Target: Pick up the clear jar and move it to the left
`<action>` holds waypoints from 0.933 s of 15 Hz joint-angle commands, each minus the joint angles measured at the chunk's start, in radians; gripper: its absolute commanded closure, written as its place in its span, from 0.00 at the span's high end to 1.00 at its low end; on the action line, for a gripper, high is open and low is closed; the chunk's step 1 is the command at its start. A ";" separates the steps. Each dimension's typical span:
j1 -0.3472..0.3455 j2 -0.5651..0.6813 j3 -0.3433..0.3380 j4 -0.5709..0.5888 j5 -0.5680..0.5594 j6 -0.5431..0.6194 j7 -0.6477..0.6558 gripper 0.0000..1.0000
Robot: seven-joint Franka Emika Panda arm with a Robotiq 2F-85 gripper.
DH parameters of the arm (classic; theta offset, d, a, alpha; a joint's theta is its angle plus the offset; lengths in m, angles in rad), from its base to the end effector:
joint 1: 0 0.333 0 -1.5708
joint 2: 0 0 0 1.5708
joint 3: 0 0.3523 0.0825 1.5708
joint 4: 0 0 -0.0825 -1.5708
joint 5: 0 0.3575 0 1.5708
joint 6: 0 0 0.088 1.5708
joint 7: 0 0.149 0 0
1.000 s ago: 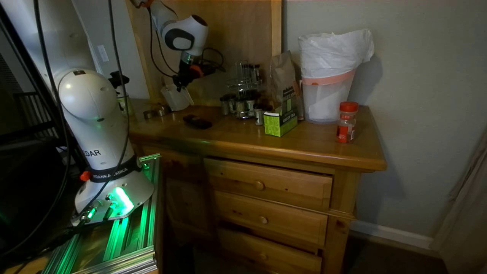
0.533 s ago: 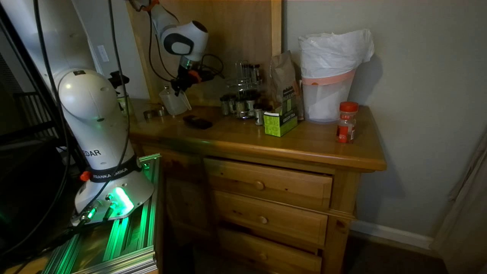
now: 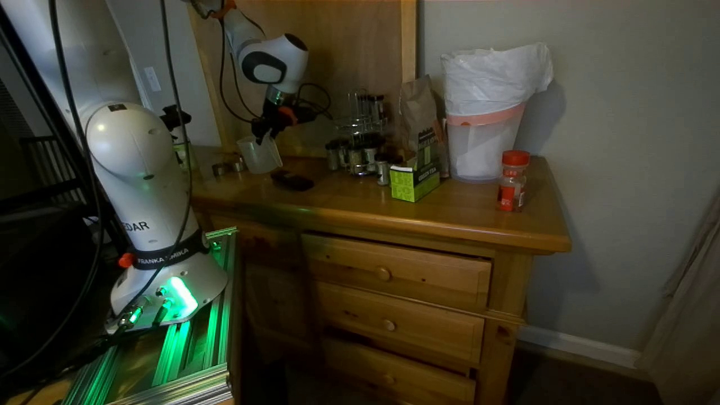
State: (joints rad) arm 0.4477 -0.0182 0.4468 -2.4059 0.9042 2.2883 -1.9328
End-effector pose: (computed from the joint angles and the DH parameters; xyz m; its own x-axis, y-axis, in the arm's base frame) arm 0.2601 0.3924 0.3386 -0.4413 0.6739 0.5926 0.8088 0.5847 -0.0626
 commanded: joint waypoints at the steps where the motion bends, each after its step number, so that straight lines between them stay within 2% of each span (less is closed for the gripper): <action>1: 0.000 -0.016 -0.003 0.000 0.033 0.000 -0.013 0.88; 3: 0.004 -0.033 0.001 -0.002 0.011 0.007 0.009 0.99; 8: 0.028 -0.140 0.030 -0.036 -0.074 0.053 0.124 1.00; 14: 0.071 -0.350 0.071 -0.114 -0.301 0.124 0.477 1.00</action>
State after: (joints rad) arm 0.4941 -0.2189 0.5131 -2.4396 0.6949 2.3839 -1.6215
